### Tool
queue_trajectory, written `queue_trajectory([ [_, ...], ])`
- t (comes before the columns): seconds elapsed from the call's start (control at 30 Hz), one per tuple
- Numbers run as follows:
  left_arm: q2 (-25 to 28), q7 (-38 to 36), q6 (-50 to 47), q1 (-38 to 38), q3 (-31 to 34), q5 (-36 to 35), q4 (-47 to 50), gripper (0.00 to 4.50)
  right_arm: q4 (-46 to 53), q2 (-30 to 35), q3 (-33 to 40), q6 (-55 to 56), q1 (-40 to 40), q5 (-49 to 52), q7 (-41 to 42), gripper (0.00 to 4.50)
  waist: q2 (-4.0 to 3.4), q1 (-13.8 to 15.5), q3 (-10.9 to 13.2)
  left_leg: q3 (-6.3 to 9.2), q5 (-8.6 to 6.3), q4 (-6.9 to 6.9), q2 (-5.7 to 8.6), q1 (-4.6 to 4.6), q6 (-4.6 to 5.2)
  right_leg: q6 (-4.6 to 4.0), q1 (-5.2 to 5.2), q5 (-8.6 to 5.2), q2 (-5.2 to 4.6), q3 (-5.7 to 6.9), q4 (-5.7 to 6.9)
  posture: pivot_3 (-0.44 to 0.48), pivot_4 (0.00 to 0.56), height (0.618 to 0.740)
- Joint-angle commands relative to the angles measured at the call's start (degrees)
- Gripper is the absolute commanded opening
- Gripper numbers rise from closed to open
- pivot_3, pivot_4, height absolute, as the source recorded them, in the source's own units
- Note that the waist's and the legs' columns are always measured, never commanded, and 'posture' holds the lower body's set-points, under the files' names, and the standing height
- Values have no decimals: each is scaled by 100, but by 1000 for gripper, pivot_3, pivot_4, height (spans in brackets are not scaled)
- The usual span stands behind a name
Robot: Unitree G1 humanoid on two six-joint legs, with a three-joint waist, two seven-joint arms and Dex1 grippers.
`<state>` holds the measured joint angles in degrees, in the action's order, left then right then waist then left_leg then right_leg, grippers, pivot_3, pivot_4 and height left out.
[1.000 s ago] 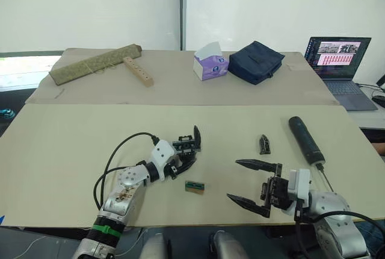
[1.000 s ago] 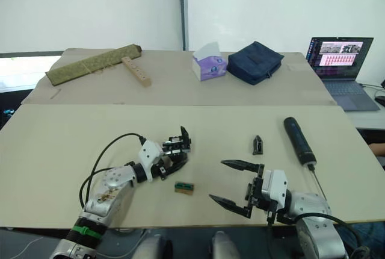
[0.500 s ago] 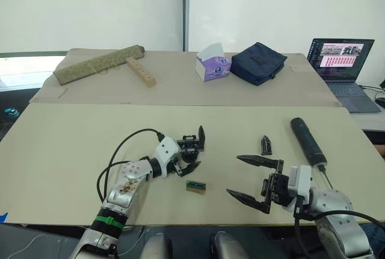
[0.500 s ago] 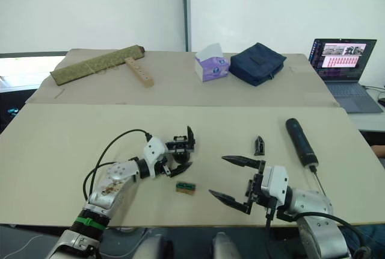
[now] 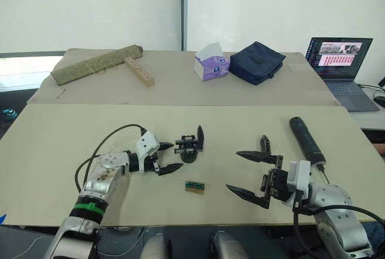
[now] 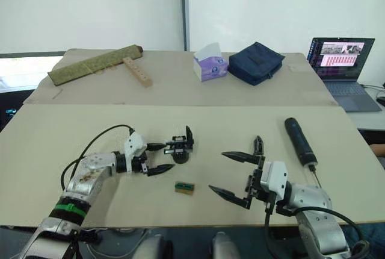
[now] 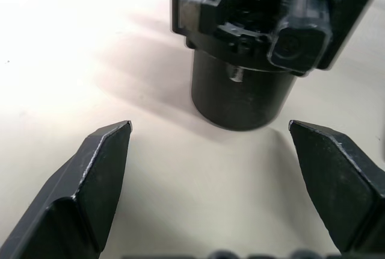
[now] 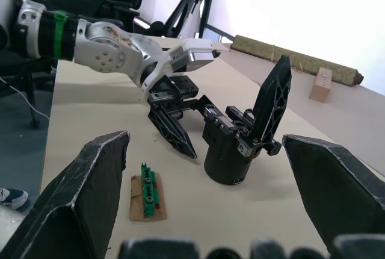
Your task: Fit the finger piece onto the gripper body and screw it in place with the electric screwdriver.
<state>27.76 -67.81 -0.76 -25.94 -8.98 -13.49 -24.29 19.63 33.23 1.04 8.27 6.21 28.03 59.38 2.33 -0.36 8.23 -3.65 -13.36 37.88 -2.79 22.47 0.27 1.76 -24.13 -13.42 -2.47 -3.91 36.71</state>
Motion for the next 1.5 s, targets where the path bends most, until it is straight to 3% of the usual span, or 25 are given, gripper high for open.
queue_trajectory([
  [0.03,-101,-383,338,-394,-92,91,-425,4420,91,85,123,-6,68,47,43,4500,1,4,0,0,0,1,1,3,0,1,-2,0,0,0,-2,0,150,740],
  [0.3,-453,-523,959,-948,-228,471,-1325,4420,217,154,273,102,464,16,3,4500,3,5,1,4,0,1,1,5,0,2,-1,0,1,0,0,0,150,740],
  [0.4,-594,-656,986,-990,-200,389,-1397,3615,234,113,286,180,634,-34,-17,4500,3,-1,1,4,0,2,2,4,0,3,0,1,1,-1,2,0,150,740],
  [0.47,-635,-680,1046,-974,-232,441,-1417,2585,224,76,276,213,709,-69,-31,4500,2,-12,1,4,0,2,1,4,0,3,-1,0,1,-1,3,0,150,740],
  [0.5,-656,-694,1036,-956,-225,433,-1412,2292,207,59,267,239,739,-89,-30,4500,2,-13,1,4,0,2,1,4,0,3,-1,0,1,-1,2,0,150,740],
  [0.63,-680,-422,820,-743,-70,323,-1032,2283,164,31,266,323,842,-121,-3,4500,2,-13,1,5,0,2,2,4,0,4,0,0,1,-1,2,0,150,740],
  [0.7,-637,-151,348,-461,68,166,-330,2283,144,23,281,354,877,-133,14,4500,2,-26,1,5,0,2,2,4,0,4,-1,0,0,-1,2,0,150,740],
  [0.87,-700,1606,-728,561,367,543,1903,2283,65,53,360,462,993,-122,115,4500,1,-42,4,8,0,2,-5,6,0,6,-5,-1,0,-1,4,0,150,740],
  [1.0,-964,2617,-1465,1155,401,676,3055,2283,-65,137,474,479,962,-52,229,4500,3,-17,6,10,0,2,-4,3,0,6,-3,0,-3,-2,9,0,150,740],
  [1.2,-1186,3320,-1571,1691,159,914,3539,2283,-263,187,432,503,712,-27,446,4500,3,-17,6,9,0,2,-3,1,0,5,-2,-1,-3,-2,6,0,150,740],
  [1.43,-1247,3462,-1926,1919,44,835,3589,2283,-462,238,457,462,431,9,687,4500,4,-19,7,9,0,2,-2,-1,0,5,0,-1,-2,-1,6,0,150,740],
  [1.5,-1178,3419,-2001,1923,-13,846,3570,3327,-498,248,475,448,397,22,738,4500,4,-23,7,9,0,2,-2,-1,0,5,0,-1,-3,-1,6,0,150,740],
])
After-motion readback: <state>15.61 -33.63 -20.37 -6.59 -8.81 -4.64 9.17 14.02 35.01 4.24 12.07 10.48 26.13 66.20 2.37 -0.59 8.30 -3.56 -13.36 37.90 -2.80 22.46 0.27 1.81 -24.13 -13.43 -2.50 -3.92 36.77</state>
